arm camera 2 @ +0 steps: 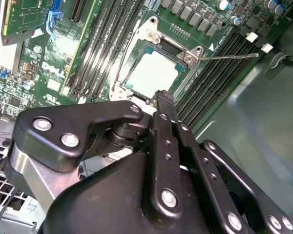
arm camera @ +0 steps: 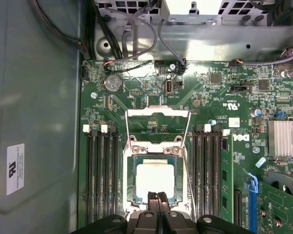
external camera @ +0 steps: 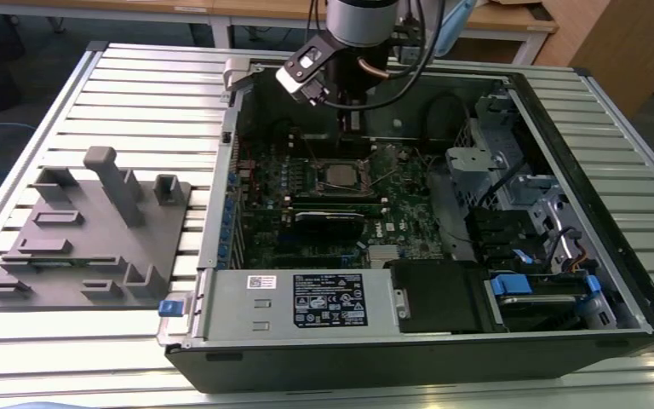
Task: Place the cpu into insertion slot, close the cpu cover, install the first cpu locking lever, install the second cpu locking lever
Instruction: 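Close the cpu cover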
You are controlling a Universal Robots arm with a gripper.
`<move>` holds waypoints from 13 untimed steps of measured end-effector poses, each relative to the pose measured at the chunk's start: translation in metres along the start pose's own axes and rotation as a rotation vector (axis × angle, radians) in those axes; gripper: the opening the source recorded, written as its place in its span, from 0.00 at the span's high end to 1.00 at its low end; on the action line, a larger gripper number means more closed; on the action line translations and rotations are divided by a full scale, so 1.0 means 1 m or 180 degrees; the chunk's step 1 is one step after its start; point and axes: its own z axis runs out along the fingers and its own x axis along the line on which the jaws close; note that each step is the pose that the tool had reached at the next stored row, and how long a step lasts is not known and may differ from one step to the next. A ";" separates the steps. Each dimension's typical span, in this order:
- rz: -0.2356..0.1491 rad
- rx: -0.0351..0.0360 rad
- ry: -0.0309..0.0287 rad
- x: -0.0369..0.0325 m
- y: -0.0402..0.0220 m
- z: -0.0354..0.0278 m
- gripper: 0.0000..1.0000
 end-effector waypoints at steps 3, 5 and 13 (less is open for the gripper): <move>0.0000 0.0000 0.0000 0.0000 0.0001 -0.0018 0.90; 0.0000 0.0000 0.0001 0.0000 0.0001 -0.0018 0.90; -0.0001 0.0000 0.0000 0.0000 0.0008 -0.0028 0.90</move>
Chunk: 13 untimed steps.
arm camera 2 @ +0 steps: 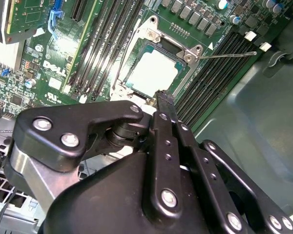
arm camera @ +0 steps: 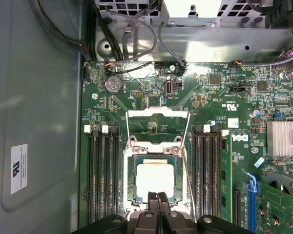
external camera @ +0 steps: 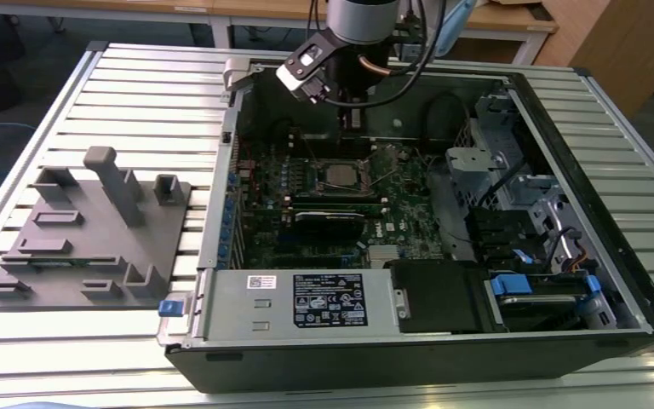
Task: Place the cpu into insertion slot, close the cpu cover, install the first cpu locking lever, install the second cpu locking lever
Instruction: 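Close the cpu cover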
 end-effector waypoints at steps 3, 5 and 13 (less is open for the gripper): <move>0.0000 0.0000 -0.0001 0.0000 0.0017 0.0000 0.90; 0.0001 0.0000 0.0000 0.0000 0.0034 0.0001 0.90; 0.0001 0.0000 0.0000 0.0001 0.0095 0.0003 0.90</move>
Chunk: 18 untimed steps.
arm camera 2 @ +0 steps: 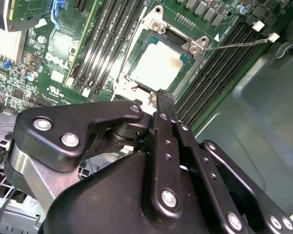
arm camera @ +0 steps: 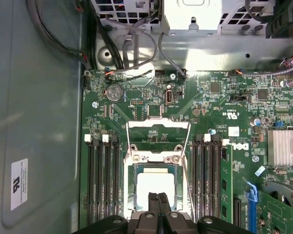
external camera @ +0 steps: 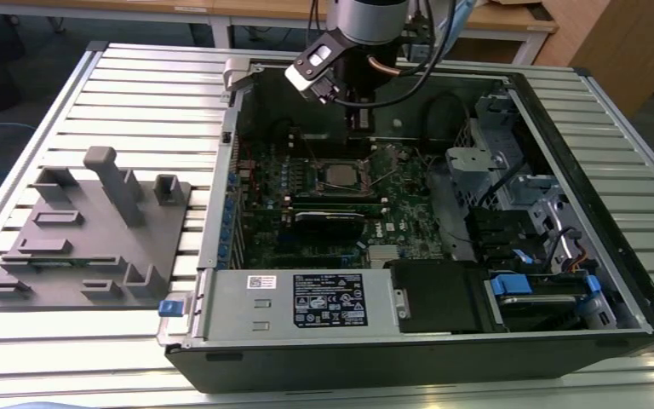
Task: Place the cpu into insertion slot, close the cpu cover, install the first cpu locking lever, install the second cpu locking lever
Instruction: 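Close the cpu cover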
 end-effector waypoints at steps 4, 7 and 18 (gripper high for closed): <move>0.0000 0.0000 0.0000 0.0000 0.0001 0.0000 0.90; 0.0000 0.0000 0.0000 0.0001 0.0002 -0.0004 0.90; 0.0000 0.0000 0.0000 0.0001 0.0004 -0.0094 0.90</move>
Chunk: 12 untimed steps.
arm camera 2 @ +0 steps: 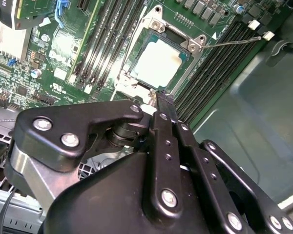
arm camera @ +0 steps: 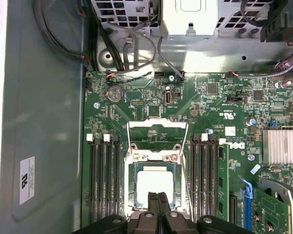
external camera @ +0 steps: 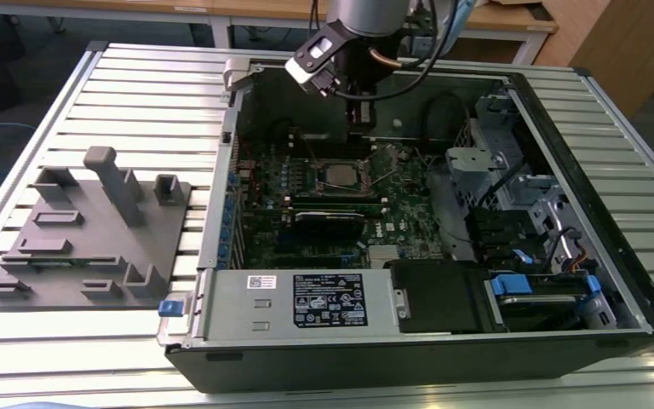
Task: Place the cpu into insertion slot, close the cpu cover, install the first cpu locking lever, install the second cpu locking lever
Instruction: 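Close the cpu cover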
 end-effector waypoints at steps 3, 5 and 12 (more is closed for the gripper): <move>0.0000 -0.0001 0.0001 0.0000 0.0000 -0.0001 0.90; 0.0000 0.0000 0.0000 0.0000 0.0000 -0.0004 0.90; 0.0000 0.0001 -0.0001 0.0000 0.0000 -0.0010 0.90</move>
